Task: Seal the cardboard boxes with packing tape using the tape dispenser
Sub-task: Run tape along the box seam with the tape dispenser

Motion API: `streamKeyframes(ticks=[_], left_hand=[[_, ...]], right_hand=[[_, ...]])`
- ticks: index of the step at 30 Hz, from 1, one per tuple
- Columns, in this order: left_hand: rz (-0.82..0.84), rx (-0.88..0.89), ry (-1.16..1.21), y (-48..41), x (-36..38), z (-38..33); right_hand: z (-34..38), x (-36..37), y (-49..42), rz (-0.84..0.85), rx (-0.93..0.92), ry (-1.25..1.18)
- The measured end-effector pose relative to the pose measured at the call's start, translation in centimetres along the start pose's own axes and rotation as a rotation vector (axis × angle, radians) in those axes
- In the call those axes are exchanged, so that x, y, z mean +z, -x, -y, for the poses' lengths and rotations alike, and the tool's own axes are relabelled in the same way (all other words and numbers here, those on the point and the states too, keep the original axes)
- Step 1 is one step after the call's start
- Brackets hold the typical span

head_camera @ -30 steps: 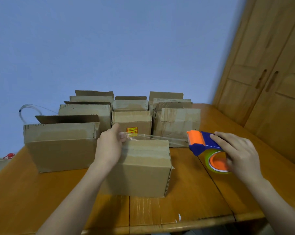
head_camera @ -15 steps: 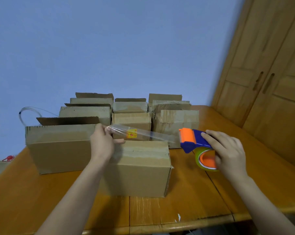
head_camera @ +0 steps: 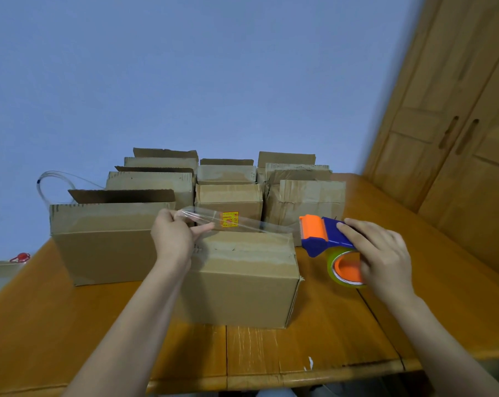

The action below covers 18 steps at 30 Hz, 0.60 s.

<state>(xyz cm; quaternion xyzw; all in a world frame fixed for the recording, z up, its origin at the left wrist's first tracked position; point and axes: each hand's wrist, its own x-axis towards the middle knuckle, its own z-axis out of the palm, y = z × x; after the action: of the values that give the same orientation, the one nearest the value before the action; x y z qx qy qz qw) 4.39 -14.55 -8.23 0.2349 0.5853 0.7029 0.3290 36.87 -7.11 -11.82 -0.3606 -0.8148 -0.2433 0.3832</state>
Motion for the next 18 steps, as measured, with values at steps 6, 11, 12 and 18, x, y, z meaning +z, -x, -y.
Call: streamKeyframes(ticks=[6,11,12,18], left_hand=[[-0.004,0.012,-0.052,0.1,0.1,0.0],[-0.025,0.019,-0.083,0.4,0.2,-0.2],[-0.034,0.014,-0.068,0.6,0.2,-0.3],[-0.055,-0.009,-0.008,1.1,0.2,-0.8]], right_hand=[[-0.3,-0.6,1.2,0.015,0.000,0.001],[-0.7,-1.4,1.8,0.047,0.027,-0.018],[-0.7,-1.5,1.7,0.048,0.024,-0.021],[-0.9,-1.4,1.8,0.022,0.059,-0.037]])
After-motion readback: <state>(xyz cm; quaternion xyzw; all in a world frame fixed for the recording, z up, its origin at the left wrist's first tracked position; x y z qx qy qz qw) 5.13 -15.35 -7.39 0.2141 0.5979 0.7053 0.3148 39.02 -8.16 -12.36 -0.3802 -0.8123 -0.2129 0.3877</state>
